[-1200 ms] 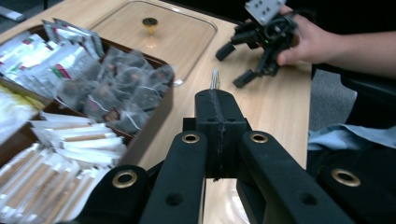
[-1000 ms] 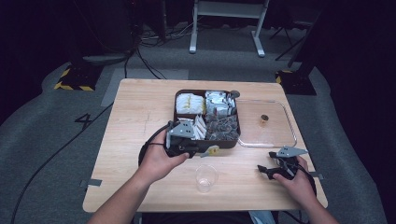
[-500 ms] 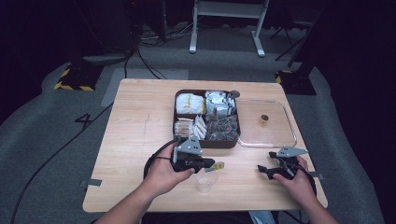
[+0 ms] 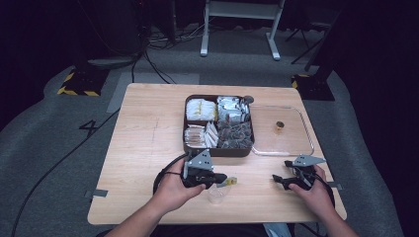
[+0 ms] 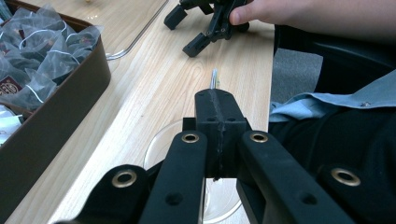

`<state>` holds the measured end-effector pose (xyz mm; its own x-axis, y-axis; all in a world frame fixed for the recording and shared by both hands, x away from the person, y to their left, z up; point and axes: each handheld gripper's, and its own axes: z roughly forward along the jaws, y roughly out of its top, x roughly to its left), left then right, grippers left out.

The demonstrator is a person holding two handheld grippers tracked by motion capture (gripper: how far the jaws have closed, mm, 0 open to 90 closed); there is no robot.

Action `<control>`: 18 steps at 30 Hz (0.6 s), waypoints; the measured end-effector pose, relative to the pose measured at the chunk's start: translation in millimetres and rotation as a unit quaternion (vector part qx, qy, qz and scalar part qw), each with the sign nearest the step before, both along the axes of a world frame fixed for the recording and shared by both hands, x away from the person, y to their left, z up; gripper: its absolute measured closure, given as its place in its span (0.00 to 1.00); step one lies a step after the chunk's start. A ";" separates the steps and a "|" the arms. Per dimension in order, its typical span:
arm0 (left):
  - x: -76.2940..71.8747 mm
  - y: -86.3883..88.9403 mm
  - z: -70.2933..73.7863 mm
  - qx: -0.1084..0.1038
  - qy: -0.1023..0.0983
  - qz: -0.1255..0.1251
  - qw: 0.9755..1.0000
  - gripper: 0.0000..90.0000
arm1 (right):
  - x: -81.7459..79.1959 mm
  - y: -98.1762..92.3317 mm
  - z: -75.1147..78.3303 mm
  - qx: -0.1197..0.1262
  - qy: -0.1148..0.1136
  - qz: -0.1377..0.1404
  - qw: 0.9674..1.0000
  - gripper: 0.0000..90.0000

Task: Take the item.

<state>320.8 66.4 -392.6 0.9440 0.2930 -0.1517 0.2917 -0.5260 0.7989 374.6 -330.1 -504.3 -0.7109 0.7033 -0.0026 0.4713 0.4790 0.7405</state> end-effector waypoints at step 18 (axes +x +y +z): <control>12.0 15.1 0.2 0.011 -0.017 0.056 0.998 0.51 | 0.0 0.0 0.0 0.000 0.000 0.000 1.000 0.19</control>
